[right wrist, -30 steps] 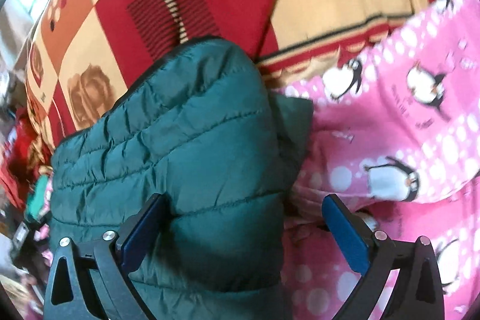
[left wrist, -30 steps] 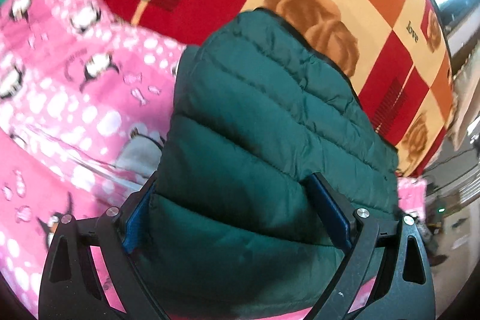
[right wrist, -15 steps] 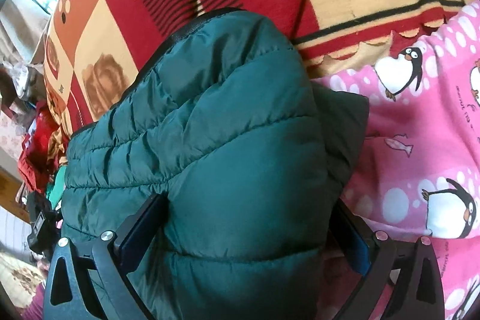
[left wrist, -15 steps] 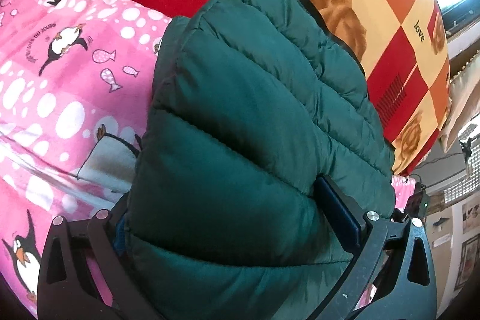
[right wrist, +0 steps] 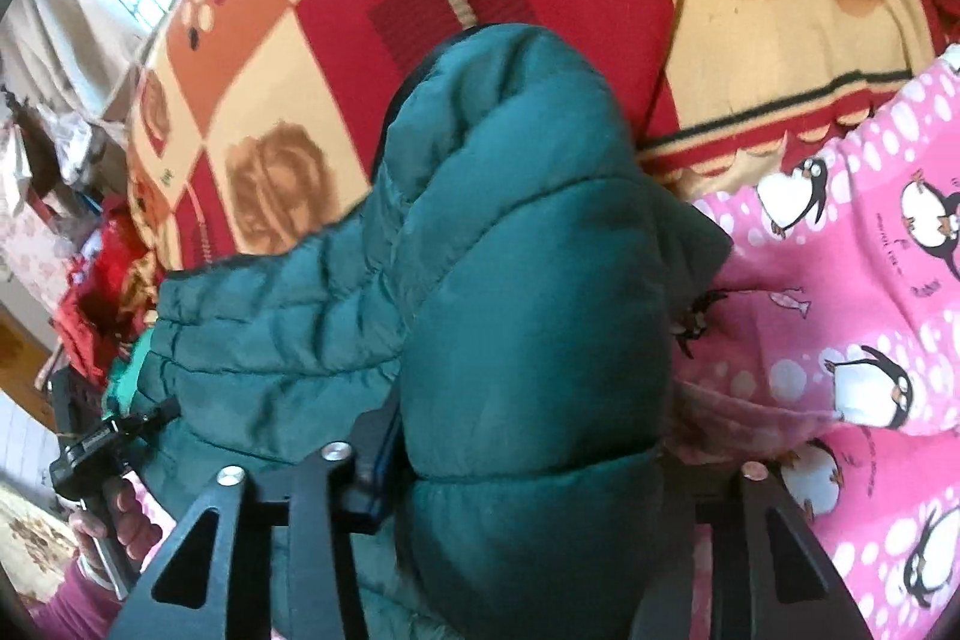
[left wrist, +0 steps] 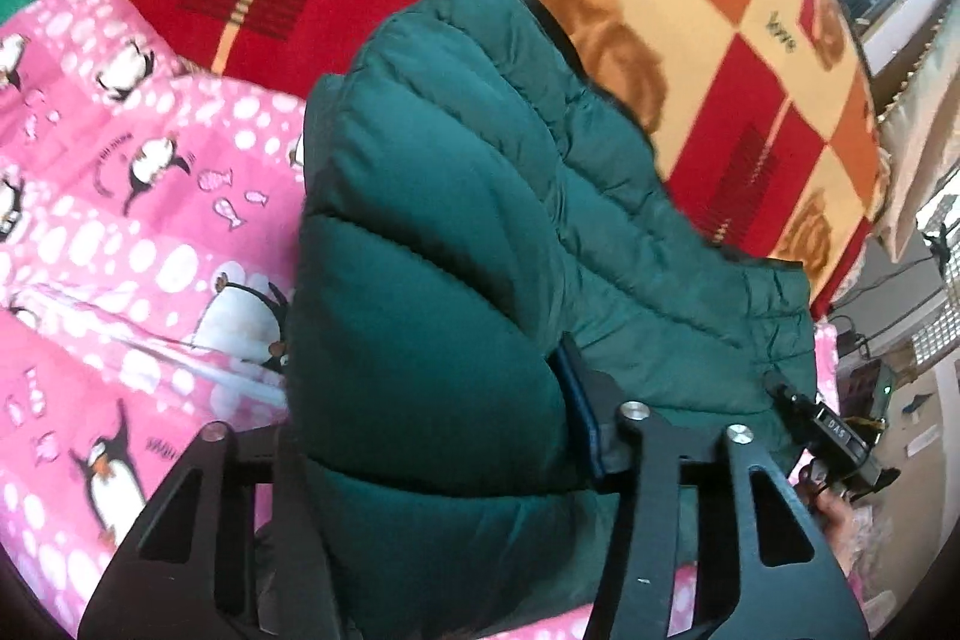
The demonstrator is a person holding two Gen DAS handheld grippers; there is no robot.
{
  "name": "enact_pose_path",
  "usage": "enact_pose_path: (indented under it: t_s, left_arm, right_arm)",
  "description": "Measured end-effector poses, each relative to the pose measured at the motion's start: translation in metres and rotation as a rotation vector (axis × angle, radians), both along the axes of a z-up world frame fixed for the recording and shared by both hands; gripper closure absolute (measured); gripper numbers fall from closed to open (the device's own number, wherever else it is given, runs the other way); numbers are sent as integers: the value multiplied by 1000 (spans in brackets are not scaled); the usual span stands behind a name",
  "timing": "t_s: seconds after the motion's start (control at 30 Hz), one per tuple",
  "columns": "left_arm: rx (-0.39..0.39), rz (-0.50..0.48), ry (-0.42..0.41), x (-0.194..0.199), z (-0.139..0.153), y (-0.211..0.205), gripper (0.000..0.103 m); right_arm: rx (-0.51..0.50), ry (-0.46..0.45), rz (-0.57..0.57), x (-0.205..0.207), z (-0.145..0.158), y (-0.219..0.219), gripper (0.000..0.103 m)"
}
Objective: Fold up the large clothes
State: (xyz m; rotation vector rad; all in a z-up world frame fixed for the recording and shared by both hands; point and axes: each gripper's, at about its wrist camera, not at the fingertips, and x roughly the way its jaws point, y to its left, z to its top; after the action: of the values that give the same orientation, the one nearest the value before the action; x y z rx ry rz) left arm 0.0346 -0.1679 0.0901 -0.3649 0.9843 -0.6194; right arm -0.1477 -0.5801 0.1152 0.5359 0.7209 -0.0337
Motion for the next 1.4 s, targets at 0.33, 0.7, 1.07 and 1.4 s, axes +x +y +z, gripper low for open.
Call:
enact_pose_path:
  t_s: [0.33,0.7,1.07,1.4]
  left_arm:
    - [-48,-72,-31,-73,42,37,62]
    - [12,-67,69,-126,5,80,58]
    - [114,70,52,-133,-5,90,22]
    - [208,155,-224,-181,57,95,22]
  right_arm:
    - [16,-46,41,-72,34,42,63]
    - [105,110,-62,-137,-14,45,42]
    - [-65,141,-187,-151,1,53,25]
    - [-242,73,-187,-167,54,89,22]
